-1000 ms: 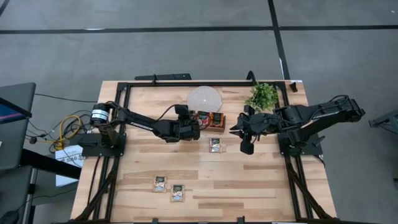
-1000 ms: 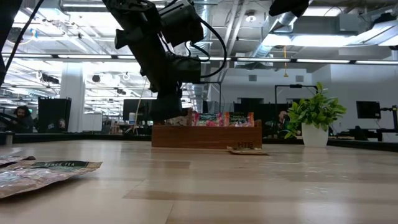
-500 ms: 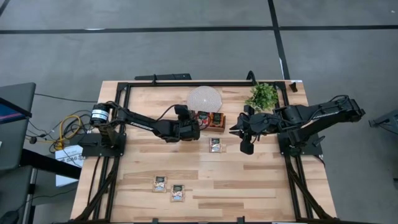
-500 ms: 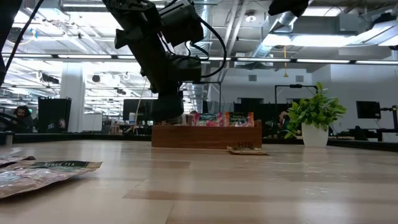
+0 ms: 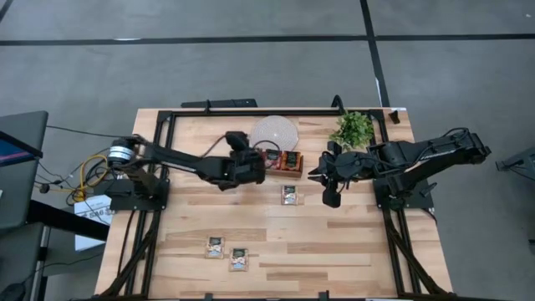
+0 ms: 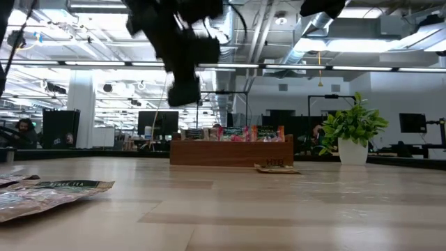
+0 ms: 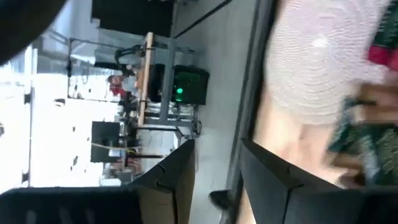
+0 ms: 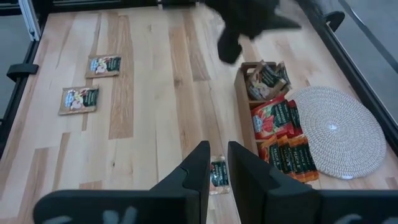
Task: Pick & Place Tea
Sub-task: Put the bottom left brown tea bag into the left compartment of the wooden organizer
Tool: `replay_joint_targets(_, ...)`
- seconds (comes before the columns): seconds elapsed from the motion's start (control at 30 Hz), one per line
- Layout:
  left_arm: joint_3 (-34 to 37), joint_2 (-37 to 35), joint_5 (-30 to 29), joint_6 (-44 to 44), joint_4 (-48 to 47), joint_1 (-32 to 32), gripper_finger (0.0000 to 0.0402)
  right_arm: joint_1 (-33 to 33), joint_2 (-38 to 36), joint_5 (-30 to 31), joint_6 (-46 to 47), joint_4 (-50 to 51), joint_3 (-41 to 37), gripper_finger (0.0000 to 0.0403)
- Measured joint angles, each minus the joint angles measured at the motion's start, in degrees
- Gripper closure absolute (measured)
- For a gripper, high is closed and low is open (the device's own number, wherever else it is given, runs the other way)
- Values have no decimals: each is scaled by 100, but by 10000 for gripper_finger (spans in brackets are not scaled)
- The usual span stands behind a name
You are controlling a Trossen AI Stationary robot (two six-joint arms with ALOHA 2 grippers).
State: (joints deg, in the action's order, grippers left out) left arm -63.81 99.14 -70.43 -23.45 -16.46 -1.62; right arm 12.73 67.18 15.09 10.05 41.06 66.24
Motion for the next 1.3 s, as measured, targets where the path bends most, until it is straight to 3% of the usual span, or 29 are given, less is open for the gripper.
replay_joint_targets(0.2,-42,-1111,203,227,-653,-338,290,0,-2,-2,0,10,2,353)
replay_joint_targets(0.33,-44,-1827,837,891,-1466,-768,295,0,0,-2,-2,9,0,353)
replay_joint_targets(0.53,-44,-2557,2931,3490,-2545,-1380,300,0,-2,-2,0,7,2,353)
replay_joint_targets(0.7,-43,-2713,5614,5914,-3325,-1465,301,0,-1,-2,-1,3,2,353)
replay_joint_targets(0.77,-41,-2687,6661,6531,-3590,-1531,301,0,0,-2,0,-2,2,353)
replay_joint_targets(0.83,-41,-2561,7345,6817,-3658,-1701,300,0,0,-2,0,-6,2,353)
replay_joint_targets(0.93,-36,-2348,7623,7098,-3713,-2101,301,0,-2,-2,-2,-38,2,353)
replay_joint_targets(1.13,-37,-1552,7617,7224,-3669,-2851,300,0,0,-2,-5,-85,2,353)
replay_joint_targets(1.3,-29,-1122,7539,7012,-3278,-3051,300,0,0,-3,-5,-87,2,353)
